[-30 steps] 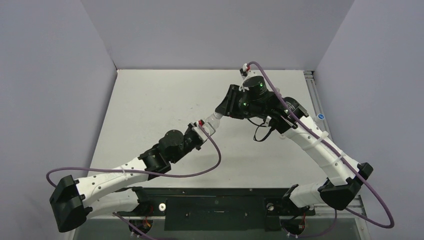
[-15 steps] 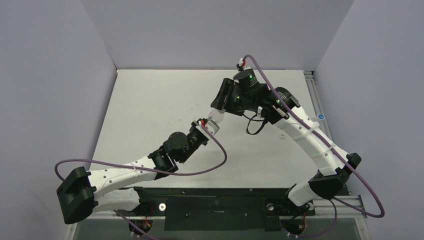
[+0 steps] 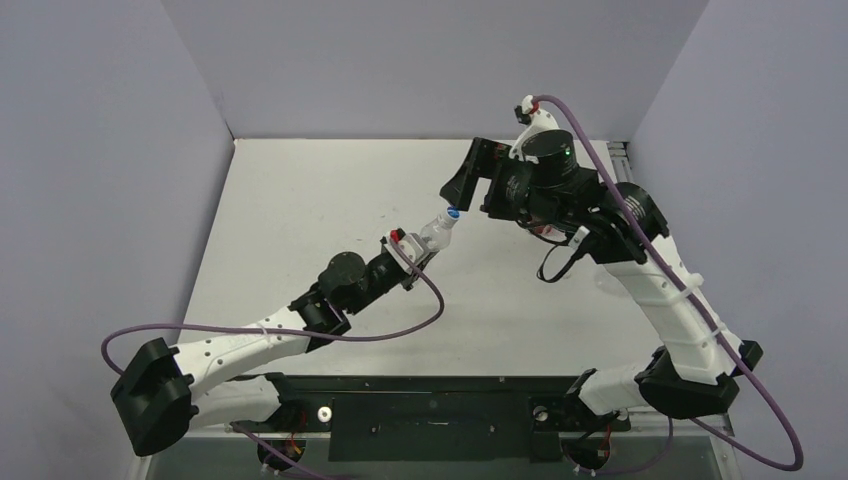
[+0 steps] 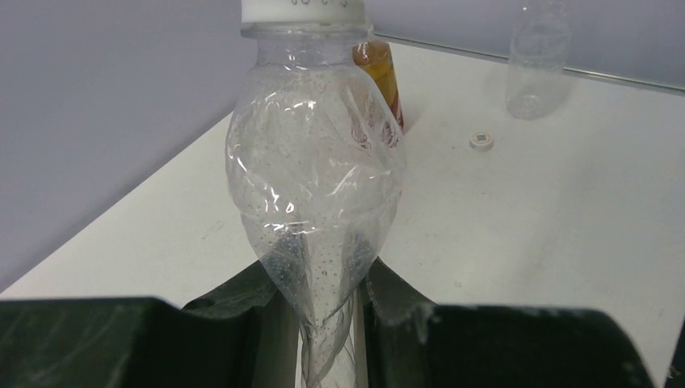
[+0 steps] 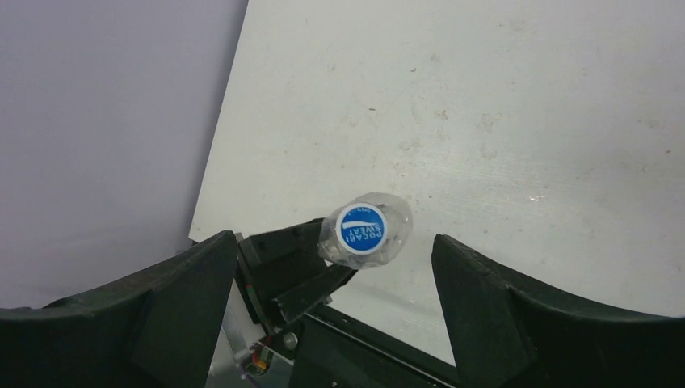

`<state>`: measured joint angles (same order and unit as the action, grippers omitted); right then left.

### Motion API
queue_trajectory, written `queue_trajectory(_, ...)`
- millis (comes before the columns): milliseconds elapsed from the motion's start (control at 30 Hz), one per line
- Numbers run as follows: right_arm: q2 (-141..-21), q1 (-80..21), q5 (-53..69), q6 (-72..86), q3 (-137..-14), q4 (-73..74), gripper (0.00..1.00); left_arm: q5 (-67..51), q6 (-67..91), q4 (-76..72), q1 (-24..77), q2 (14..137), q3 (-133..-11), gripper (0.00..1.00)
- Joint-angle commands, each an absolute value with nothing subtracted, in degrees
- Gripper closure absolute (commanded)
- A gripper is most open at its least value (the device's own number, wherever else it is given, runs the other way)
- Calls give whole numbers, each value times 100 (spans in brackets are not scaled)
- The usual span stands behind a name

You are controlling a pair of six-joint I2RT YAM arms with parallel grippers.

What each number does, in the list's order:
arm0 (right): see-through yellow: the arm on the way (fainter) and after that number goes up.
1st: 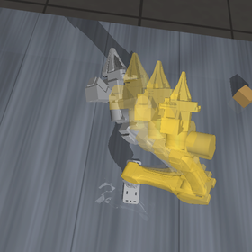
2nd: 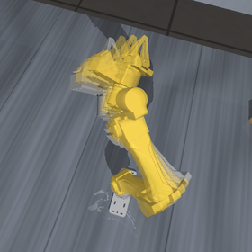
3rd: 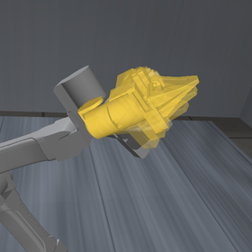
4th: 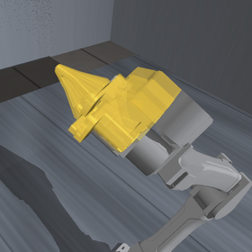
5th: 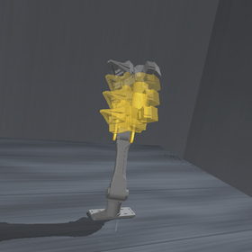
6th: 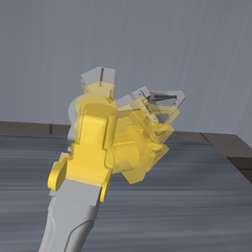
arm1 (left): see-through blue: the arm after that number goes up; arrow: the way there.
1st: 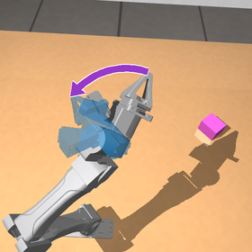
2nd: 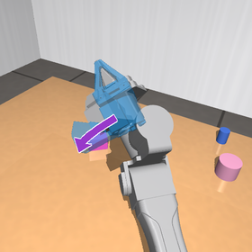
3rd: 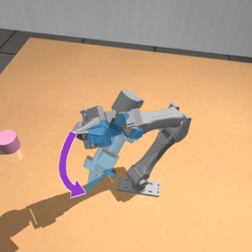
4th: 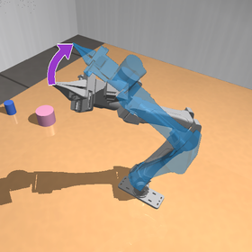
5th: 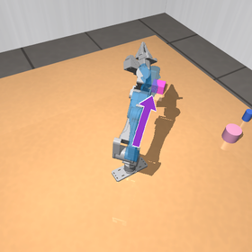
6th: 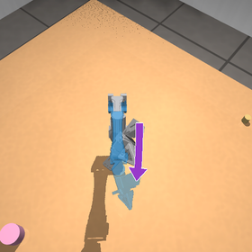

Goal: Screw on the bottle caps
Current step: Screw the bottle cap onto the plastic bottle.

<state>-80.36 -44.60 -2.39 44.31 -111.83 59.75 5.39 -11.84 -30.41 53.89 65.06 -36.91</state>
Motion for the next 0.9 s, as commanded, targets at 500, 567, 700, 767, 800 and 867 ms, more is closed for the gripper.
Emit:
queue_trajectory(500,-6524,-4673,1812,1270,-9836,5152,39,-4783,945,-2119,3972,5641,-4246,100)
queue_trajectory(567,-6515,-4717,2049,1226,-9815,5130,40,-4945,949,-2015,3963,5647,-4303,100)
queue_trajectory(700,-6593,-4808,2174,1155,-9786,5175,42,-5180,1013,-2008,3955,5653,-4316,100)
queue_trajectory(767,-6635,-4827,2210,1127,-9783,5192,44,-5241,1051,-2032,3951,5649,-4314,100)
queue_trajectory(800,-6648,-4830,2247,1119,-9793,5205,45,-5274,1057,-2037,3953,5655,-4319,100)
queue_trajectory(867,-6698,-4875,2295,1098,-9843,5262,48,-5323,1084,-2039,3955,5667,-4330,100)
